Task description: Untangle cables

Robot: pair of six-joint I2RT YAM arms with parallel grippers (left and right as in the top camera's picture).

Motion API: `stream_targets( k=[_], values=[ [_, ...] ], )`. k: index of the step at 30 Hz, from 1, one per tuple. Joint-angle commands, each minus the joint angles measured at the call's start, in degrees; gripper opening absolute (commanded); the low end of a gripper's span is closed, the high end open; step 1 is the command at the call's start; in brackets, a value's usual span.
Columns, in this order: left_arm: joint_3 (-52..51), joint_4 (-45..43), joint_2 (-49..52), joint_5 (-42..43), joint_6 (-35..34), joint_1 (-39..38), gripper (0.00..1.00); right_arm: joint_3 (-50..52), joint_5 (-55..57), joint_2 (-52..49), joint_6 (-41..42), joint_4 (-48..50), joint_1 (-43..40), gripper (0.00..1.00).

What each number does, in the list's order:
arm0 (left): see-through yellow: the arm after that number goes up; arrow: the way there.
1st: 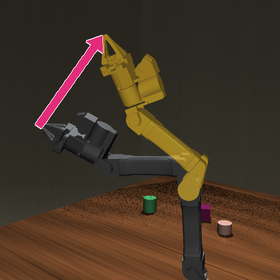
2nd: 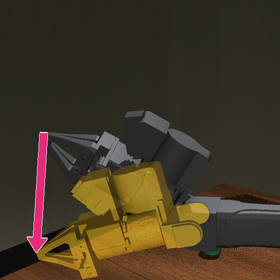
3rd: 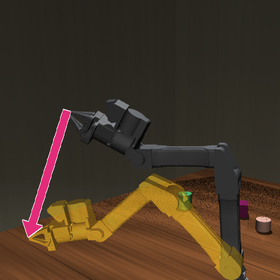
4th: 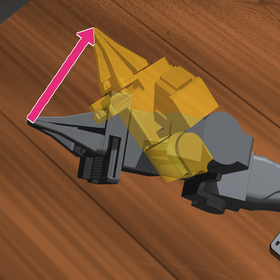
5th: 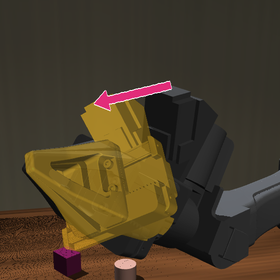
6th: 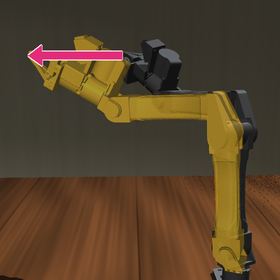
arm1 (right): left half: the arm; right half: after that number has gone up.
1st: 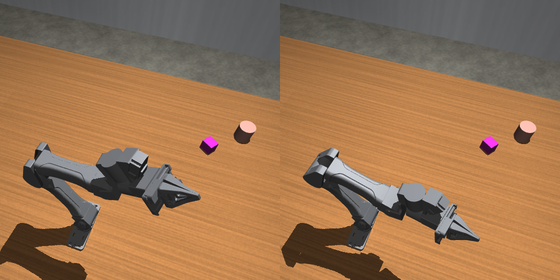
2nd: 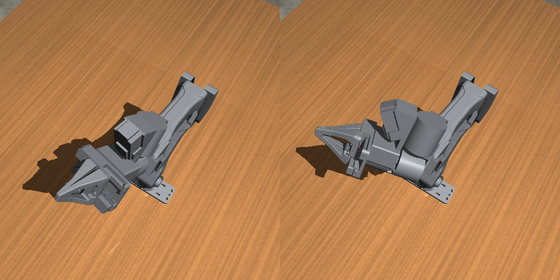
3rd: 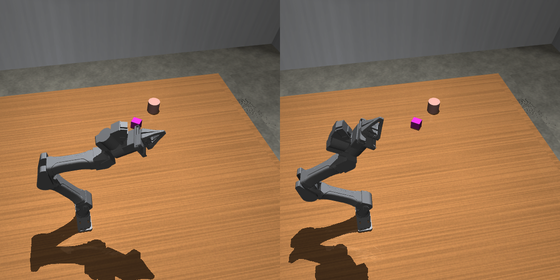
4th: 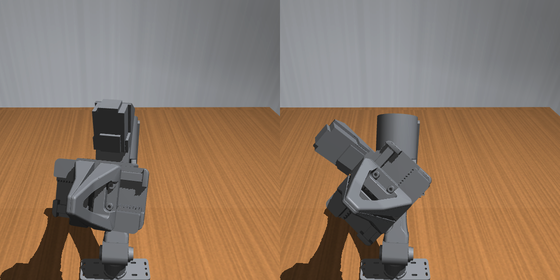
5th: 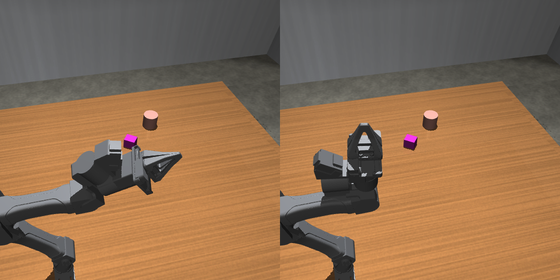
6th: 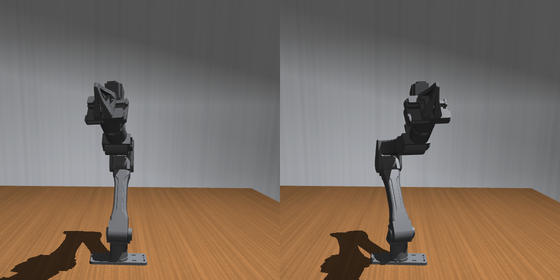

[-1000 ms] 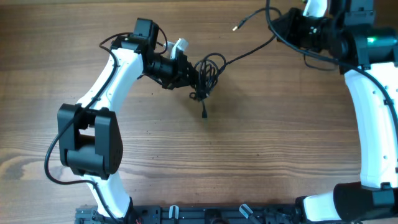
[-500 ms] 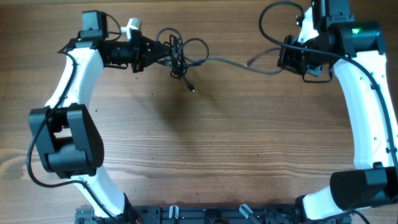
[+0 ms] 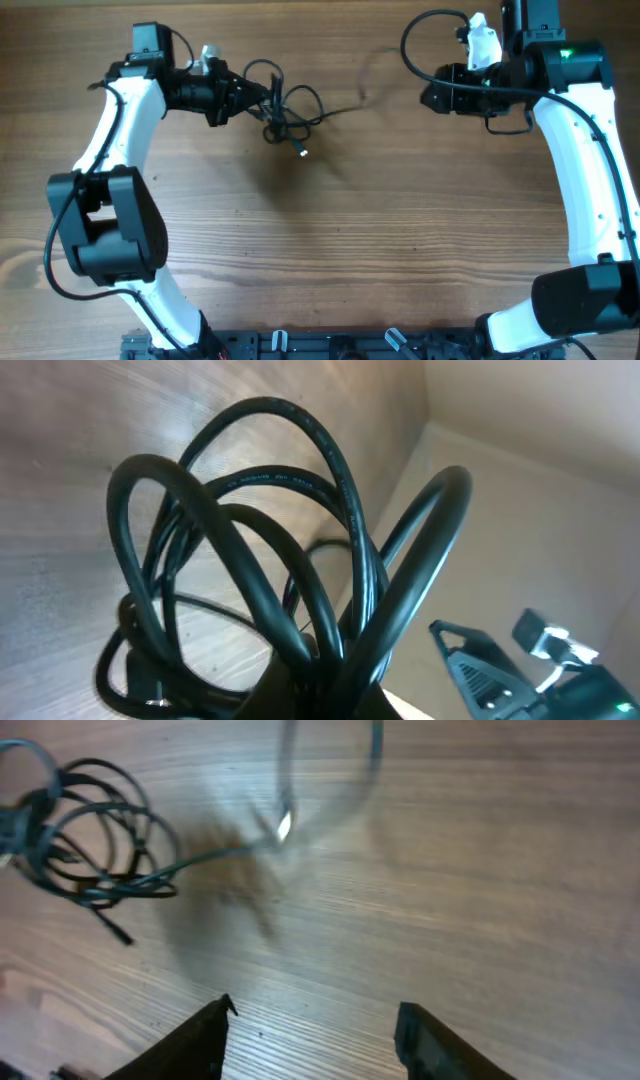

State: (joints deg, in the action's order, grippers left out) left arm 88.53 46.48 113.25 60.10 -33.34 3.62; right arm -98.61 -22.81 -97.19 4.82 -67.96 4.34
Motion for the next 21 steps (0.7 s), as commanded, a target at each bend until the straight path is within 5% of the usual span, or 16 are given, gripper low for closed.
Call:
stream_targets(
  k=[1,15,21],
  values=[
    [-0.1,1.2,0.2,0.9,-2.2,-2.1,0.04,-0.1,-9.0,0.0,-4.7,2.2,0.3,0.61],
    [-0.1,1.2,0.2,3.9,-37.4,-5.9,0.04,0.1,-1.5,-0.3,3.2,10.1,17.8,0.55],
    [-0.1,1.1,0.2,1.5,-42.6,-7.4,0.04,0.6,-1.6,-1.2,3.1,10.1,20.1,0.54]
  ],
)
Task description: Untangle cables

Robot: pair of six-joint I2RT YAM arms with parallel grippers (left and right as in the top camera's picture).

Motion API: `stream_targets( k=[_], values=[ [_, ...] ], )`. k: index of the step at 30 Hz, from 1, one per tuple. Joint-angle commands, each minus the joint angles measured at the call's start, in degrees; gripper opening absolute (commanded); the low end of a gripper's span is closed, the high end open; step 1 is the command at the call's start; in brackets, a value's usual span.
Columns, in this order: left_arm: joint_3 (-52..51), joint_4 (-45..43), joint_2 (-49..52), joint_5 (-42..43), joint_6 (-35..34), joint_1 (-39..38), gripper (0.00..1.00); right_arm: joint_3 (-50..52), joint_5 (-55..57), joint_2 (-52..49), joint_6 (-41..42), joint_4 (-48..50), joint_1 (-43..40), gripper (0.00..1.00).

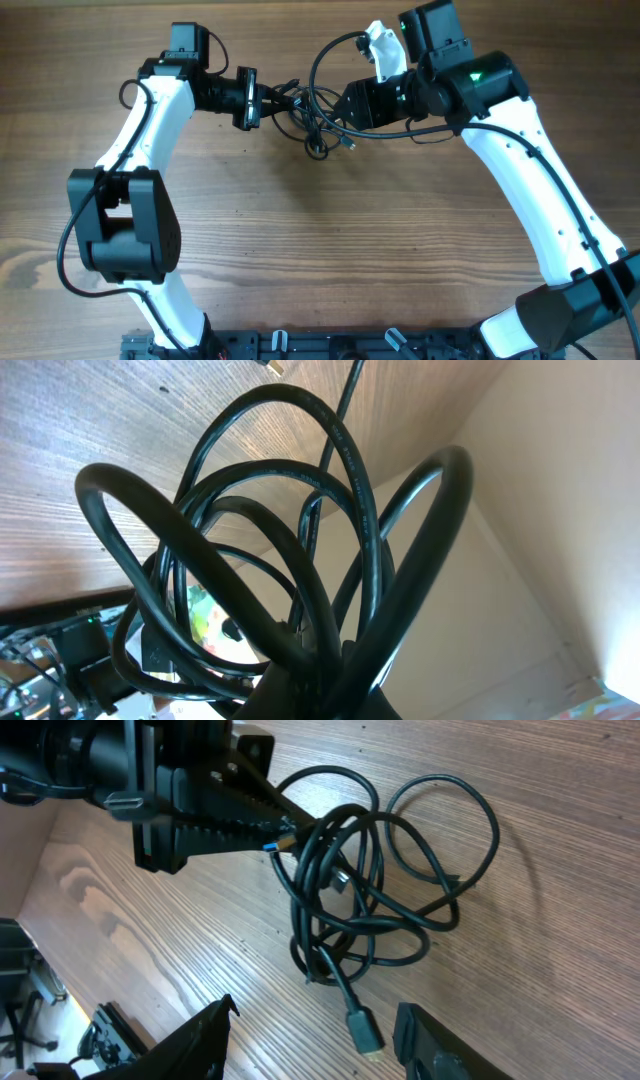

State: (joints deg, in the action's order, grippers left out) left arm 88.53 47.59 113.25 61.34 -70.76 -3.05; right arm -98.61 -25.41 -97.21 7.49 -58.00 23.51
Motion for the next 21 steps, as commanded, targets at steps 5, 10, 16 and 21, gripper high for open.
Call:
stream_targets(
  k=[5,10,16,21],
  values=[
    [-0.1,0.0,0.2,-15.6,-28.5,-2.6,0.04,0.8,6.1,-3.0,7.6,-1.4,1.9,0.50],
    [-0.1,-0.6,0.2,-22.9,-40.7,-4.1,0.04,0.9,12.7,-4.6,11.0,-1.3,6.3,0.48],
    [-0.1,-1.1,0.2,-15.2,-43.7,-2.8,0.04,0.9,21.4,-9.1,16.2,-0.8,10.8,0.43],
    [-0.1,-1.1,0.2,-12.4,-43.7,-2.7,0.04,0.9,21.7,-12.4,18.8,0.4,12.5,0.39]
  ],
)
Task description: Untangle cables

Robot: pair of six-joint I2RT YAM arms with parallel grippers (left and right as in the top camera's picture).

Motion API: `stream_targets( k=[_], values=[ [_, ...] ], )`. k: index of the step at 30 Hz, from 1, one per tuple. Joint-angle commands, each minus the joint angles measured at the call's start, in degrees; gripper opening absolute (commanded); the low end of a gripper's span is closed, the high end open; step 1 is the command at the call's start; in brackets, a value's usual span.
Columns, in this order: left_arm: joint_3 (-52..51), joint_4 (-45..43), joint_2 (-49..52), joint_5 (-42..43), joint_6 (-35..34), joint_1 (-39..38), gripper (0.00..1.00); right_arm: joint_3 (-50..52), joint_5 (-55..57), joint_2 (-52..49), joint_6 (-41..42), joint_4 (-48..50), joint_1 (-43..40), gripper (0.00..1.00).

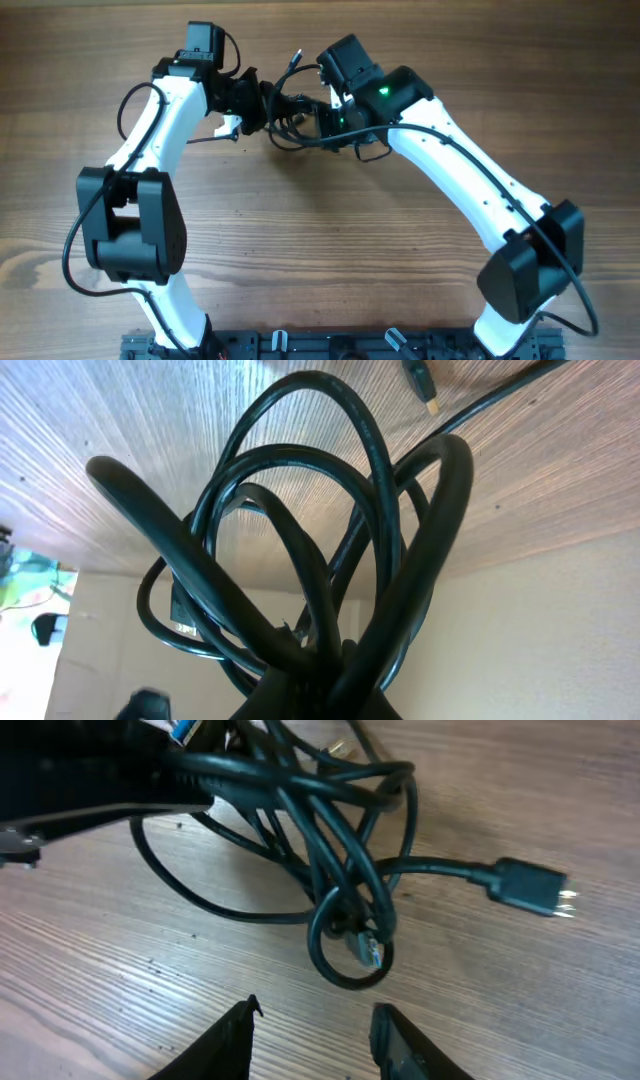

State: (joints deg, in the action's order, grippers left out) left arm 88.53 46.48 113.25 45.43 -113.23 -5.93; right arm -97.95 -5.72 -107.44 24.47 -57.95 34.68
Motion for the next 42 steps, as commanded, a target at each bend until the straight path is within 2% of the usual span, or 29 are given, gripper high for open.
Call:
stream_targets(
  k=[1,11,12,14,16,19,23,24,26,29,31,35,37,39,40,42],
  values=[
    [-0.1,0.0,0.2,4.5,-1.2,0.2,0.04,0.2,3.2,-3.0,3.0,0.4,1.5,0.39],
    [-0.1,-0.4,0.2,4.5,0.5,0.2,0.04,0.2,4.9,-8.6,3.8,6.5,1.4,0.37],
    [-0.1,-0.3,0.2,4.5,0.5,0.2,0.04,0.2,4.9,-8.8,3.8,6.5,1.4,0.25],
    [-0.1,-0.3,0.2,4.4,1.8,0.2,0.04,0.1,4.4,-8.7,3.8,5.5,1.4,0.08],
    [-0.1,-0.1,0.2,2.4,2.0,0.1,0.04,-0.7,4.2,-7.4,4.0,2.6,1.4,0.04],
    [-0.1,1.9,0.2,-3.9,2.3,-0.1,0.04,-2.5,3.8,-2.3,1.6,-1.5,1.4,0.04],
    [-0.1,10.4,0.2,-18.3,8.5,-0.2,0.04,-2.6,-8.2,8.9,-7.4,-2.9,1.2,0.04],
    [-0.2,12.0,0.2,-22.9,12.3,-0.2,0.04,-2.6,-10.7,12.2,-9.1,-3.0,0.9,0.04],
    [-0.2,13.4,0.2,-27.4,18.2,-0.3,0.04,-2.6,-12.6,16.9,-9.4,-3.2,-0.2,0.09],
    [-0.2,13.8,0.2,-30.4,27.6,-0.3,0.04,-2.6,-14.4,23.6,-7.9,-3.2,-3.9,0.10],
    [-0.2,13.8,0.2,-32.0,29.8,-0.3,0.04,-2.6,-14.8,27.7,-5.9,-3.2,-8.0,0.10],
    [-0.2,13.6,0.2,-31.2,30.6,-0.3,0.04,-2.6,-14.7,32.2,-4.7,-3.4,-14.7,0.12],
    [-0.1,11.7,0.2,-25.6,30.5,-0.3,0.04,-2.5,-14.9,29.9,-4.7,-5.0,-14.4,0.13],
    [-0.1,8.1,0.2,-15.9,30.3,-0.2,0.04,-2.5,-15.0,25.7,-4.8,-6.8,-14.3,0.16],
    [-0.1,5.1,0.2,-8.3,30.2,0.0,0.04,-2.5,-16.1,23.2,-5.0,-7.5,-14.3,0.28],
    [-0.1,0.5,0.2,3.2,26.9,0.3,0.04,-2.5,-17.6,19.2,-6.3,-8.4,-13.9,0.35]
  ],
)
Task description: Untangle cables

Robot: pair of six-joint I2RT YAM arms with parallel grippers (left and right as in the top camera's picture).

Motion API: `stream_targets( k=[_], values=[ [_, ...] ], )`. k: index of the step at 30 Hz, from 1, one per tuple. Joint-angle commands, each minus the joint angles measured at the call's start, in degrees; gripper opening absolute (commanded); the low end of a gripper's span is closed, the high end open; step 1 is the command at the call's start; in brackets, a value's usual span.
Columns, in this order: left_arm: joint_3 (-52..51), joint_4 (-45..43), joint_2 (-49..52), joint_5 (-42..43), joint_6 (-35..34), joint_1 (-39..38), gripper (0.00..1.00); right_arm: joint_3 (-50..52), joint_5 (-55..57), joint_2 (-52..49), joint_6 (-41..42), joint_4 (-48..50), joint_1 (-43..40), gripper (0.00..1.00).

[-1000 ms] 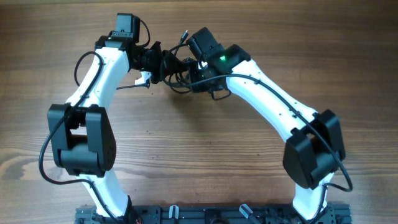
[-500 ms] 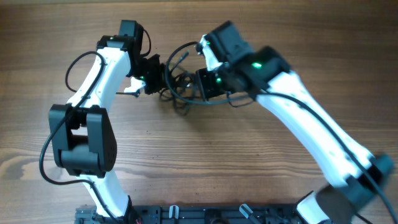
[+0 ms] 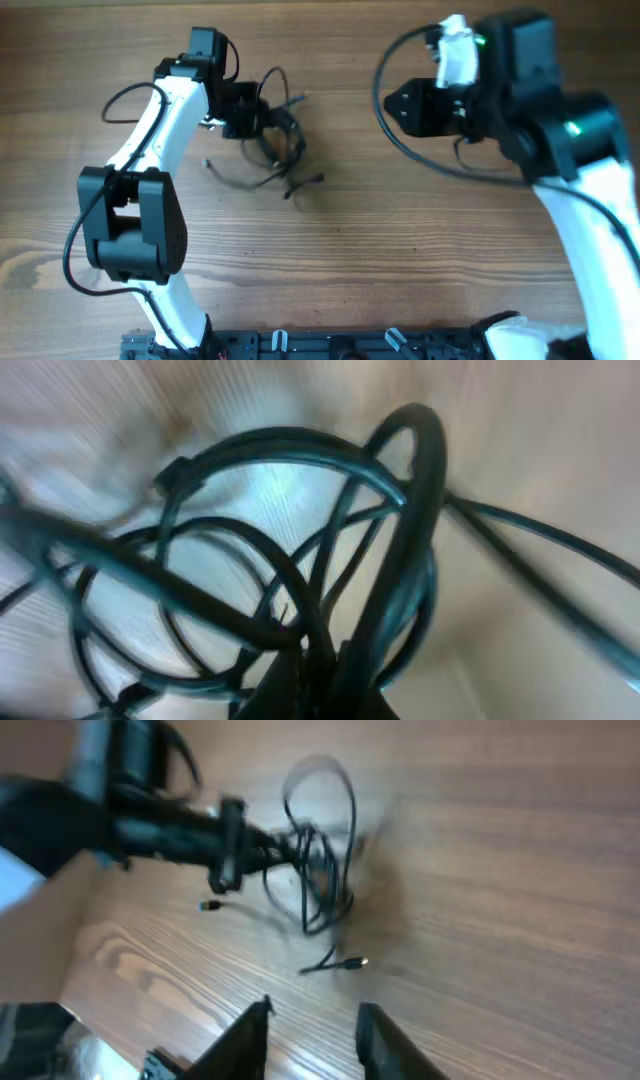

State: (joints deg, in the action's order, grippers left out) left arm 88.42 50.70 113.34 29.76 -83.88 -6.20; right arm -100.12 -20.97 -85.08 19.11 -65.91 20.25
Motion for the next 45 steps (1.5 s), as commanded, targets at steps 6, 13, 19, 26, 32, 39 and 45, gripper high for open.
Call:
stream_targets(
  k=[6,13,19,26,32,39,45],
  values=[
    [0.0,-8.6,0.1,38.8,-6.8,0.5,0.04,-0.4,-3.8,-11.1,-6.2,0.5,0.6,0.55],
    [0.0,-10.3,0.1,44.9,-8.2,0.9,0.04,-0.3,-4.0,-14.7,-8.7,0.2,3.0,0.65],
    [0.0,-38.1,0.1,48.2,11.4,2.7,0.04,-0.3,0.4,-15.1,-9.3,2.3,1.1,0.67],
    [0.0,-43.2,0.1,58.4,44.9,2.5,0.04,-0.3,-4.7,-15.1,-10.1,7.0,0.8,0.67],
    [-1.9,-34.1,0.1,59.0,52.6,0.9,0.04,-0.3,-8.1,-15.1,-8.4,10.8,0.8,0.64],
    [-2.9,-17.2,0.1,40.2,56.5,-4.2,0.04,-0.3,-6.5,-15.1,-5.0,12.5,0.8,0.54],
    [-2.9,-17.0,0.1,39.3,56.0,-4.9,0.04,-0.1,2.1,-17.6,-3.9,8.3,2.5,0.49]
  ],
)
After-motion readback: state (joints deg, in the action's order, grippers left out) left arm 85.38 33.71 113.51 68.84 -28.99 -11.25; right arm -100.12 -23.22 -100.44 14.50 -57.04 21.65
